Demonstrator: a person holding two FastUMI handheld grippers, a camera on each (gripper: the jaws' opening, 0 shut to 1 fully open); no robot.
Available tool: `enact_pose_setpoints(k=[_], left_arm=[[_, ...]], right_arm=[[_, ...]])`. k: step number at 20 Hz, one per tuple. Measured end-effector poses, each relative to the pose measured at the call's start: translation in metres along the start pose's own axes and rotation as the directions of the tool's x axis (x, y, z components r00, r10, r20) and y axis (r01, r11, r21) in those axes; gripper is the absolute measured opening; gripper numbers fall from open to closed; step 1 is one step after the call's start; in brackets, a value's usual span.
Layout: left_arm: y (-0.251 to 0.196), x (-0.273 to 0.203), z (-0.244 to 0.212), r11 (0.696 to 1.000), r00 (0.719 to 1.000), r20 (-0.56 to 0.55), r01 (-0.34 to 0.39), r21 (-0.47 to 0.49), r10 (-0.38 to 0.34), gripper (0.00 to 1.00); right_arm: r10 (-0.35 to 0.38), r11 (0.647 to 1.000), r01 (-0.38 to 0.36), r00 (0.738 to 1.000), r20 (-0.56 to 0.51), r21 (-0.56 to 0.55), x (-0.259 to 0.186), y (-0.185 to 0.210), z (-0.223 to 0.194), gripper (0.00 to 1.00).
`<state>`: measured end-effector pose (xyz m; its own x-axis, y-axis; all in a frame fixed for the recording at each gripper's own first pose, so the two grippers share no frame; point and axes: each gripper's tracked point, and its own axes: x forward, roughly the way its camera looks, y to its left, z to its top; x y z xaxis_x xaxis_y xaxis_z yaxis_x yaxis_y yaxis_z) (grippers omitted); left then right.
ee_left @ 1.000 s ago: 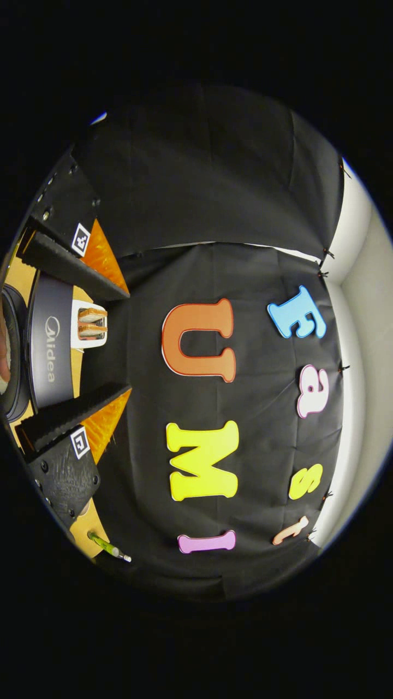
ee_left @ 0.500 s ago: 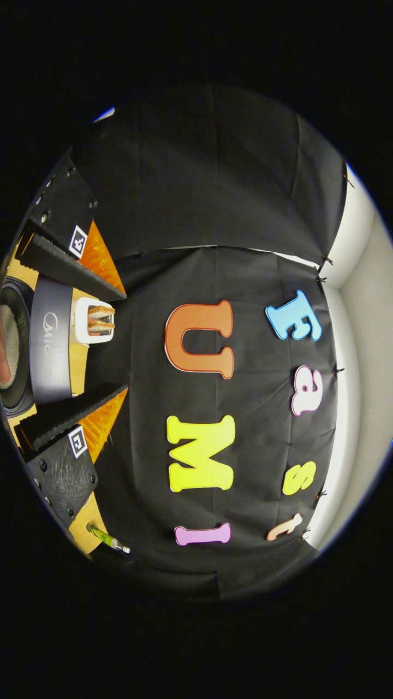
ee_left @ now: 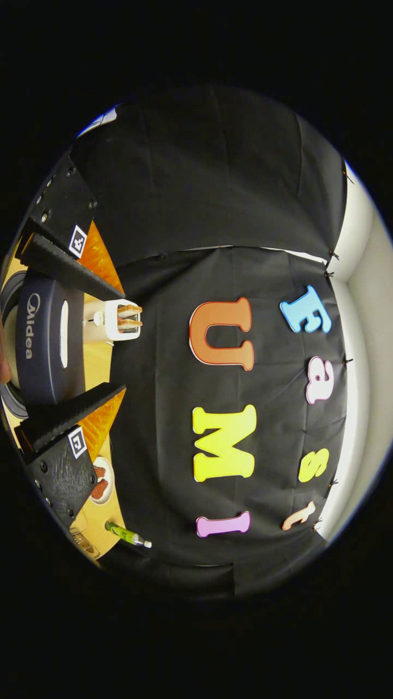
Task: Close the left gripper, press the button to open the rice cooker; take a wooden spoon from the chopstick holder with the right hand, scoop a spoonful of rice and pour it into the rice cooker, then put the wooden spoon back into the chopstick holder.
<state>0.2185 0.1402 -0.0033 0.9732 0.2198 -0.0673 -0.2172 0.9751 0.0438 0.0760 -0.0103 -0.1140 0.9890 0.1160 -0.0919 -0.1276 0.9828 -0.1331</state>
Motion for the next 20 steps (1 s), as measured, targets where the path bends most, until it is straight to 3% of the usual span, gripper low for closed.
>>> enact_pose_setpoints(k=[15, 20], left_arm=[[-0.007, -0.039, -0.106, 0.999, 0.994, -0.101, 0.032, -0.027, -0.035, 0.98], [-0.006, -0.045, -0.115, 0.999, 0.996, -0.08, 0.022, -0.032, -0.024, 0.99]], right_arm=[[0.016, 1.0, -0.016, 1.0, -0.011, -0.018, 0.005, 0.017, -0.002, 1.0], [0.031, 0.999, -0.03, 0.998, -0.054, 0.02, 0.014, 0.021, -0.014, 1.0]])
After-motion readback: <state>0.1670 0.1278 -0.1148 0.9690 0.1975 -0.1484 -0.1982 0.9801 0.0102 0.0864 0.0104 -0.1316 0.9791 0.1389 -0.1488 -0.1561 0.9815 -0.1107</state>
